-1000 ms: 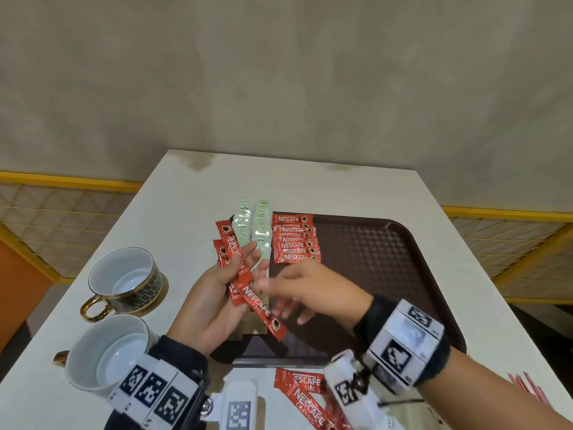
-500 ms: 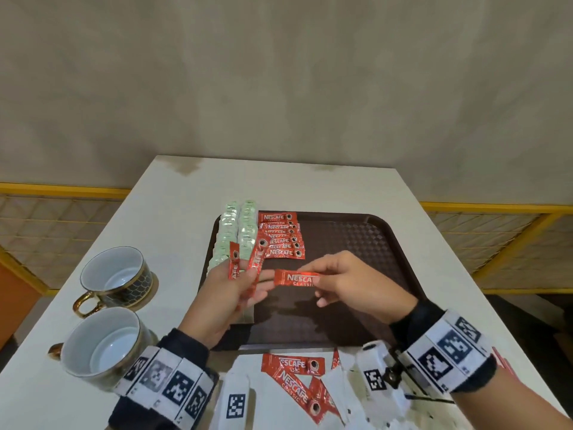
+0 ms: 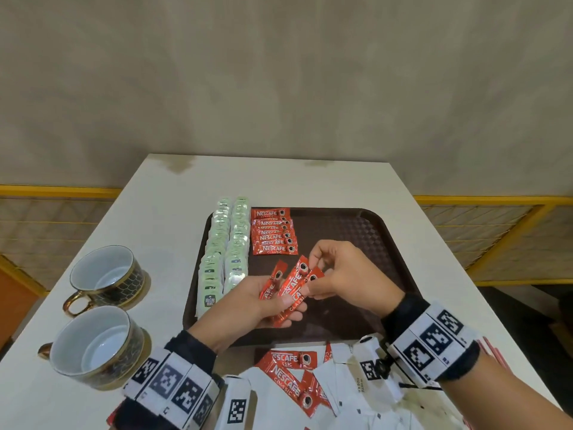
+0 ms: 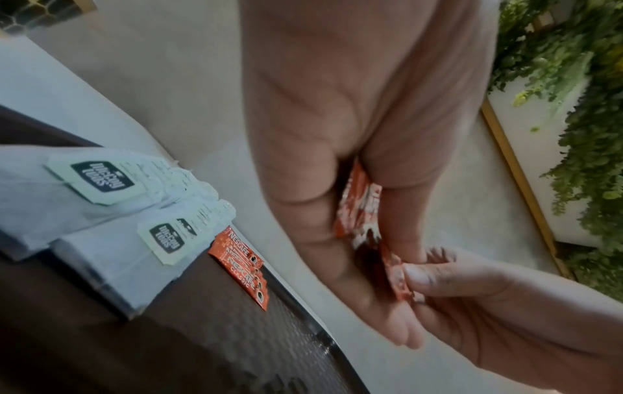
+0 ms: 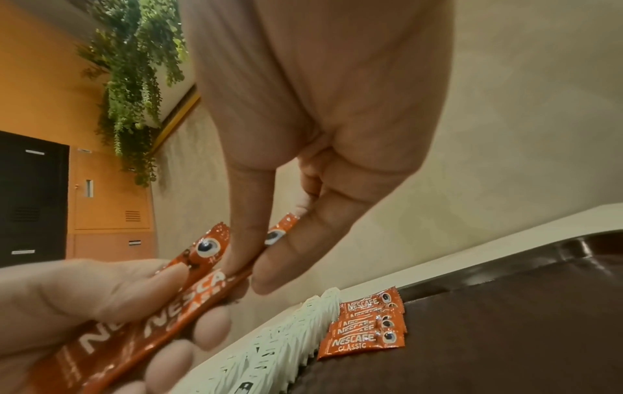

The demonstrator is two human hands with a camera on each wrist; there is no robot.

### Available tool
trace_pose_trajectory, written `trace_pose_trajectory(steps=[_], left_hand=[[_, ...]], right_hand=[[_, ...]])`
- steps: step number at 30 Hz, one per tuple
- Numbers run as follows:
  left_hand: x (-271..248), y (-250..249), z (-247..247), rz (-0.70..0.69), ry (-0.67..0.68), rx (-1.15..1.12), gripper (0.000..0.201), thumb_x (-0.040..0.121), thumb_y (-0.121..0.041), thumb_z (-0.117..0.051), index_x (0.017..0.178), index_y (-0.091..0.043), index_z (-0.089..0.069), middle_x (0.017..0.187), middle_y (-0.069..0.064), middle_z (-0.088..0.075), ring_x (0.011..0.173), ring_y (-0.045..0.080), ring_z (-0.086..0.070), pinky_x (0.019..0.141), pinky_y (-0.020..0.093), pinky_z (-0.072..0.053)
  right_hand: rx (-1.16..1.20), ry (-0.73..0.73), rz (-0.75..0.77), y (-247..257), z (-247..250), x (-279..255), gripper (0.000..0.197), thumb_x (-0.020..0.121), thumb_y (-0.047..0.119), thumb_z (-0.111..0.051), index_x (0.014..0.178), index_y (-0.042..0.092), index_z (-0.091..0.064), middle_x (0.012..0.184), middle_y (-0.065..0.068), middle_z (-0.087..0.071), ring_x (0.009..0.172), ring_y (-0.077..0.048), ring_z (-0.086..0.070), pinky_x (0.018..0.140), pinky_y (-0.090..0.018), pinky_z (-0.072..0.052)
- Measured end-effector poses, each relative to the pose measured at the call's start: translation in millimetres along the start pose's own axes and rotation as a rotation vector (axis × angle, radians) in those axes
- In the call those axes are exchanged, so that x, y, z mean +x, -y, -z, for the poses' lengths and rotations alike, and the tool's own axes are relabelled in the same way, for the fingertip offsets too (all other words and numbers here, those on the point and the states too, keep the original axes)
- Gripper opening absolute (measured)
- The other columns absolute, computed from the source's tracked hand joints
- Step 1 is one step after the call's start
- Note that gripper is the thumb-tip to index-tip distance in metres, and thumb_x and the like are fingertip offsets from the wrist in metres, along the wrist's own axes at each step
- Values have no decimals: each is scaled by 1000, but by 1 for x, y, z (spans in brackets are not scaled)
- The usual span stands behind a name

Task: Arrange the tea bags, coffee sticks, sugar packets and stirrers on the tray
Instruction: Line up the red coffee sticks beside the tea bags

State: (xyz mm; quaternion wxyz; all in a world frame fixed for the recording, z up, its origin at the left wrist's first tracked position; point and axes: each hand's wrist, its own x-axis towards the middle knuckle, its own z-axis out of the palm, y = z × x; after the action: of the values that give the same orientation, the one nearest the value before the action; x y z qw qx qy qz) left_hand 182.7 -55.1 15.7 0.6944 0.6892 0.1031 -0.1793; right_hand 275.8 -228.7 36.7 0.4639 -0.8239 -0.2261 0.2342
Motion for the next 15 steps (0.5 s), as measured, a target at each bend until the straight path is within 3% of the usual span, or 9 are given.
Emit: trace_pose_trajectory(steps=[2,4,6,10,15], left_hand=[[0,-1,-2,-5,-13,42,23,92,-13,-59,115,-10,-61,101,7,-75,95,20,-72,93,39,-54],[0,-1,-3,-2,-24,62,22,92,-12,-59,114,-10,-61,99,7,-75,94,20,-72,92,38,-55],[1,-1,-3,-2,-20,73,21,92,-12,-60,113,-10,-62,99,7,-75,93,20,-72,91,39,-55],[1,1,-3,-5,5,92,22,91,-16,-61,112,-10,-62,98,5,-75,94,19,-72,93,40,-54],[3,3,2,-10,-35,155,17,90,-19,-62,105,-13,-65,94,2,-76,92,17,-72,92,40,-55]], right_hand=[[-22,-14,4,0,1,0,38,71,9,-84,93,17,-54,92,-10,-68,72,-13,-70,61,-22,-57],[21,23,0,0,5,-1,47,71,11,-85,107,20,-55,94,-6,-70,73,-15,-72,65,-27,-59],[109,98,-16,2,10,-1,46,76,8,-81,116,16,-59,96,-7,-73,80,-18,-73,70,-29,-61],[121,178,-21,2,21,2,16,83,5,-73,98,2,-71,86,-12,-74,80,-18,-72,67,-23,-60],[90,235,-28,-4,24,12,13,82,4,-74,94,1,-73,84,-10,-74,79,-16,-72,68,-23,-59]])
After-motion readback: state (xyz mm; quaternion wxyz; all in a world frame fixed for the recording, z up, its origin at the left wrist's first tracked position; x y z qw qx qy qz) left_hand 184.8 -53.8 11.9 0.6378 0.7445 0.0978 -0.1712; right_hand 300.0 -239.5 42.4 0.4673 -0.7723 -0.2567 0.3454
